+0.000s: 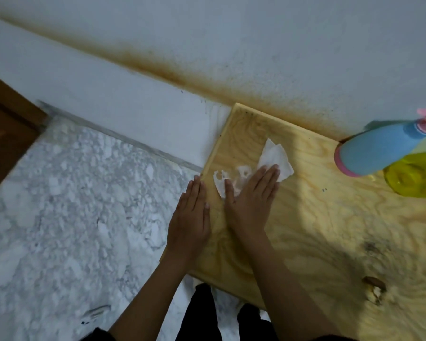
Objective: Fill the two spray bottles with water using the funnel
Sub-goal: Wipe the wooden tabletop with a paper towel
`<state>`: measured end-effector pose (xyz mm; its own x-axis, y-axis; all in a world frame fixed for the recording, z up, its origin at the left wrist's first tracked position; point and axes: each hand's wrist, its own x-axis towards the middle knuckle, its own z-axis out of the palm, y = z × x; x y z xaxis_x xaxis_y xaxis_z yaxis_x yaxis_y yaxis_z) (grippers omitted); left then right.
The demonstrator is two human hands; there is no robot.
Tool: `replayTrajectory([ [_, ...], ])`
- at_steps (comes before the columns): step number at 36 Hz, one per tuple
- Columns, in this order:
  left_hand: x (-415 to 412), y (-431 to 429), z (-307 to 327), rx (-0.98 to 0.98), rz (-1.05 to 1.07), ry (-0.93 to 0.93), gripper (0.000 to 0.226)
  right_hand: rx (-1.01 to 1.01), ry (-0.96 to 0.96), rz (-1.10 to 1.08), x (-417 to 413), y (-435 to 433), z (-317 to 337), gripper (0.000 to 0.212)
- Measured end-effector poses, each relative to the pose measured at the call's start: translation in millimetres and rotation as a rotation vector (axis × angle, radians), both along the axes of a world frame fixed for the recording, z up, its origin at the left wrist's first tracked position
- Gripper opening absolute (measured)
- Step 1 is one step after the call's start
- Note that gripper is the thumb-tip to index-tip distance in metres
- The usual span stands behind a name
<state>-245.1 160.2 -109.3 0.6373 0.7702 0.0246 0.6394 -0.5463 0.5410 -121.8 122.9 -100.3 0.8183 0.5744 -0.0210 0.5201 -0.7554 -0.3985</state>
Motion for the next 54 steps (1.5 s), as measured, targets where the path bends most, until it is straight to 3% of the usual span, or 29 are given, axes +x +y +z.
replayTrajectory([
  [13,0,-2,2,-0.006,0.028,-0.029,0.053,-0.032,-0.015,-0.012,23,27,-1,0.079],
  [28,-1,-3,-1,0.029,0.035,-0.023,0.054,-0.086,0.012,0.157,64,41,4,0.072],
  [31,0,-4,-1,0.029,0.045,-0.037,0.053,-0.066,0.009,0.162,68,37,7,0.077],
  [35,1,-5,1,0.03,0.055,-0.054,0.052,-0.094,0.03,0.0,48,21,4,0.094],
  [38,1,-4,2,0.027,0.049,-0.052,0.052,-0.109,0.019,-0.026,49,25,1,0.09],
  [54,2,-4,4,0.019,0.035,-0.04,0.052,-0.116,-0.014,0.344,77,49,3,0.064],
])
